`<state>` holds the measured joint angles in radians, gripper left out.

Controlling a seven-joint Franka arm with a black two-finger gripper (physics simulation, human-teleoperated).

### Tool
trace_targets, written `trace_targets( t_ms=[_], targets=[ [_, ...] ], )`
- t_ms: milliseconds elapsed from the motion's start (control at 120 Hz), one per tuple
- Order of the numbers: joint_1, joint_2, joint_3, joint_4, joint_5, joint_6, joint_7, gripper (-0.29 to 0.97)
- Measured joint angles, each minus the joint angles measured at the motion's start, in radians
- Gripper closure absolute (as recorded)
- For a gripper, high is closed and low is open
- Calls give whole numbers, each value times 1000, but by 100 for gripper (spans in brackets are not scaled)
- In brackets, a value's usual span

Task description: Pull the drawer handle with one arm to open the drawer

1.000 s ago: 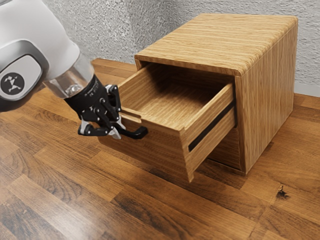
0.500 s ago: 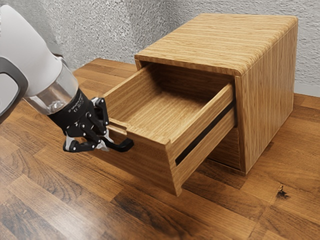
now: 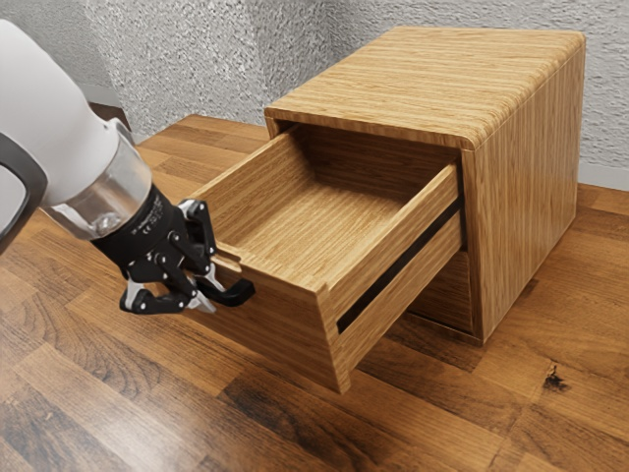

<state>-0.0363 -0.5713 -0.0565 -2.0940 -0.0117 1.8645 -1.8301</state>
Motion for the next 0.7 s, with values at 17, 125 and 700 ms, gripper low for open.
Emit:
trace_targets(
  t_ms=[17,125,700],
  targets=[
    [0,-2,0,0,1,1,0,70],
    [-1,-13,0,-5,5,9,-4,66],
    [15,-46,-119,115,11,-33,-34,23]
  ],
)
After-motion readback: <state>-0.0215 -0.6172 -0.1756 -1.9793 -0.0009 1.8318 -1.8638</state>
